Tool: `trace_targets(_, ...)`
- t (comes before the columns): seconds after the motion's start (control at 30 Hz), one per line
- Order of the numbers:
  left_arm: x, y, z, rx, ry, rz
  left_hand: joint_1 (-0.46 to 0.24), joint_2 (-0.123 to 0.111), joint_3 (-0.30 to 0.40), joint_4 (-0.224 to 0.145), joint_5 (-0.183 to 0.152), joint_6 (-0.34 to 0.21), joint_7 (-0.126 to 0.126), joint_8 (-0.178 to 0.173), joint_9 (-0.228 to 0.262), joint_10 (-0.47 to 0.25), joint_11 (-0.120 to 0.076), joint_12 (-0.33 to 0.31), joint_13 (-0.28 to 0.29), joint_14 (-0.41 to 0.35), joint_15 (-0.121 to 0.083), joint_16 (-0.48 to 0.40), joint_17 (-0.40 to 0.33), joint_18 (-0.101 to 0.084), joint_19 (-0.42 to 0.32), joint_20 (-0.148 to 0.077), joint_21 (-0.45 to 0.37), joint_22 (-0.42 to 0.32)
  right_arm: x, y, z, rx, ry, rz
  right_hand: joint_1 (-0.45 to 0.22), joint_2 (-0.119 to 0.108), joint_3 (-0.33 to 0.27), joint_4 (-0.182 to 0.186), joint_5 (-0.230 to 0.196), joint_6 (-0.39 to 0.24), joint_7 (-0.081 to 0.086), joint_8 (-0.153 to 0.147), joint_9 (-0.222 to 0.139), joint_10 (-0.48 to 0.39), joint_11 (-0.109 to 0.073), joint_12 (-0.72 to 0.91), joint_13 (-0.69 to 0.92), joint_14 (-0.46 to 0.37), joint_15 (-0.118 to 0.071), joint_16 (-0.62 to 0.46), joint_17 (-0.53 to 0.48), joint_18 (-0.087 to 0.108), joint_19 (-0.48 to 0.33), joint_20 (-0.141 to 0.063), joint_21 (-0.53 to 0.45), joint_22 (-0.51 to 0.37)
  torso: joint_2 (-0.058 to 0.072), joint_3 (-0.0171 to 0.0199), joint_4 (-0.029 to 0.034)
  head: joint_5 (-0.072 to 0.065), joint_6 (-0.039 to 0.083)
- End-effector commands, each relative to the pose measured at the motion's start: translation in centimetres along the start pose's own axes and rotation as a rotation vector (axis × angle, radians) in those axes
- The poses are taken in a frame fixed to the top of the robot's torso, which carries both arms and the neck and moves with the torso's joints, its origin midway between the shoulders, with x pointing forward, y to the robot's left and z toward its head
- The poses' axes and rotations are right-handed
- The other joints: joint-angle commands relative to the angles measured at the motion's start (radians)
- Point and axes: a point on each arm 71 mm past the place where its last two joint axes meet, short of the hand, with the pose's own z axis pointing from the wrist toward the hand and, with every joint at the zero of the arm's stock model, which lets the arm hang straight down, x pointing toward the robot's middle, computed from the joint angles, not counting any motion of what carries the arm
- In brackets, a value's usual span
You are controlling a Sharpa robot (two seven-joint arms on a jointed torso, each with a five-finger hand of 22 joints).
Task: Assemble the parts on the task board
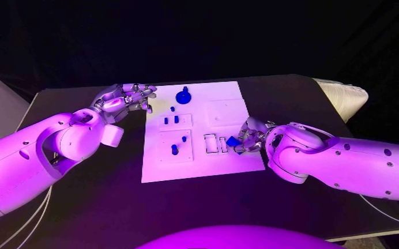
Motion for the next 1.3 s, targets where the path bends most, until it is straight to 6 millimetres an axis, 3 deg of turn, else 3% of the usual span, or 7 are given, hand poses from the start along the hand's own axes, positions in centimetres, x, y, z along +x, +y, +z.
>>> trace_targets(0.03,0.2,0.0,0.0,0.004,0.013,-0.01,0.002,0.004,-0.001,0.005,0.004,0.0,-0.001,-0.006,-0.001,-0.006,-0.002,0.007,-0.001,0.006,-0.001,-0.007,-0.001,0.006,0.004,-0.001,-0.004,-0.001,-0.6,0.4,-0.3,0.01,-0.001,0.061,-0.001,0.013,0.006,0.0,0.004,0.012,-0.006,0.004,0.005,0.091,-0.009,0.006,0.247,0.106,-0.008,0.004,0.262,-0.011,0.082,-0.007,0.008,0.223,-0.001,-0.0009,0.0,-0.001,0.001)
trace_targets(0.33,0.3,0.0,0.1,0.003,0.014,-0.011,0.0,0.006,-0.002,0.008,0.004,0.0,-0.001,-0.006,-0.001,-0.006,-0.002,0.007,-0.001,0.006,0.0,-0.007,-0.001,0.006,0.005,-0.001,-0.005,-0.002,-2.0,2.4,-0.7,-0.03,0.002,0.108,-0.004,0.013,0.007,-0.001,0.006,0.016,-0.008,0.007,0.005,0.09,-0.011,0.005,0.246,0.107,-0.009,0.004,0.263,-0.012,0.083,-0.008,0.015,0.225,-0.002,-0.002,0.0009,-0.003,0.005)
trace_targets(0.73,0.4,0.0,0.1,0.006,0.013,-0.01,0.0,0.006,-0.002,0.009,0.005,0.0,-0.001,-0.006,-0.001,-0.006,-0.002,0.007,-0.001,0.006,0.0,-0.007,-0.001,0.006,0.005,-0.001,-0.005,-0.002,-0.5,4.4,0.6,-0.045,0.075,0.085,-0.024,0.011,0.004,0.0,-0.017,0.015,-0.008,0.01,0.005,0.088,-0.012,0.002,0.243,0.107,-0.011,0.004,0.263,-0.012,0.083,-0.01,0.015,0.226,0.001,-0.0016,0.0017,0.004,0.006)
trace_targets(0.87,0.3,0.0,0.0,0.005,0.013,-0.01,-0.001,0.007,-0.002,0.011,0.005,0.0,-0.001,-0.006,-0.001,-0.006,-0.002,0.008,-0.001,0.006,0.0,-0.007,-0.001,0.006,0.006,-0.001,-0.006,-0.003,-0.2,4.8,1.0,-0.047,0.087,0.078,-0.044,0.002,-0.004,0.001,-0.035,0.015,-0.008,0.013,0.005,0.087,-0.011,0.001,0.243,0.107,-0.01,0.004,0.263,-0.012,0.083,-0.01,0.015,0.227,0.001,-0.001,0.0005,0.005,0.004)
trace_targets(1.3,0.3,0.0,0.0,0.004,0.011,-0.009,-0.004,0.011,-0.002,0.016,0.005,0.0,-0.001,-0.006,-0.001,-0.006,-0.002,0.008,-0.001,0.007,0.0,-0.006,-0.001,0.006,0.007,-0.001,-0.008,-0.004,0.2,5.5,1.7,-0.053,0.088,0.051,-0.084,0.006,-0.015,0.002,-0.075,0.02,-0.011,0.027,0.008,0.089,-0.014,0.003,0.245,0.107,-0.012,0.004,0.263,-0.013,0.084,-0.011,0.019,0.229,0.001,-0.0008,0.0001,0.011,0.0)
